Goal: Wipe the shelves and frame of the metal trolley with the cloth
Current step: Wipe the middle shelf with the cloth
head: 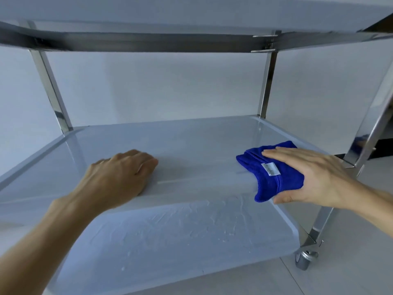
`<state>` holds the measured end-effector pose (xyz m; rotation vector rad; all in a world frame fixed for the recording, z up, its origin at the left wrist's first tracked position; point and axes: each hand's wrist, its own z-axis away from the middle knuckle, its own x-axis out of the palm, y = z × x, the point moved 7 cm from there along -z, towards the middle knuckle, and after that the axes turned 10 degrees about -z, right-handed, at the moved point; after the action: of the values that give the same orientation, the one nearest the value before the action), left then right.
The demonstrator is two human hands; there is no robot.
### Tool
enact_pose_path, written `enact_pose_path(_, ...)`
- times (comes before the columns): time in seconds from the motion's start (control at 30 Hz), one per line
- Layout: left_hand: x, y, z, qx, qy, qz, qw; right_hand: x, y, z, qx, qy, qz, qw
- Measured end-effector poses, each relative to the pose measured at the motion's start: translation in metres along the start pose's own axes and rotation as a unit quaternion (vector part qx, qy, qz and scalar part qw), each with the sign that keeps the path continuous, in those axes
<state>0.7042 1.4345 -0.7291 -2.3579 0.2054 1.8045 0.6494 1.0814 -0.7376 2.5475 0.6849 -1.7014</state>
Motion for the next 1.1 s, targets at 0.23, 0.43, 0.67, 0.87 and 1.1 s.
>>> enact_pose_path(0.23,0.016,-0.004,-0.004,0.004,0.026,0.022,0.999,0.030,-0.072,-0.013,-0.052,0.088,0.087,0.991)
enact_pose_path(0.43,0.025,-0.013,-0.009,0.017,0.024,0.010,1.000,0.072,-0.148,-0.037,-0.193,0.176,0.063,0.963)
enact_pose_path(0.67,0.023,-0.008,-0.006,0.022,0.057,0.015,0.998,0.021,-0.033,0.003,-0.144,0.228,0.102,0.957)
enact_pose_path(0.87,0.013,0.006,-0.004,0.040,0.099,-0.001,0.994,0.053,-0.092,-0.013,-0.157,0.293,0.116,0.936)
enact_pose_path(1.1,0.015,-0.006,-0.004,0.064,0.159,0.020,0.985,0.055,-0.103,-0.023,-0.258,0.206,0.092,0.940)
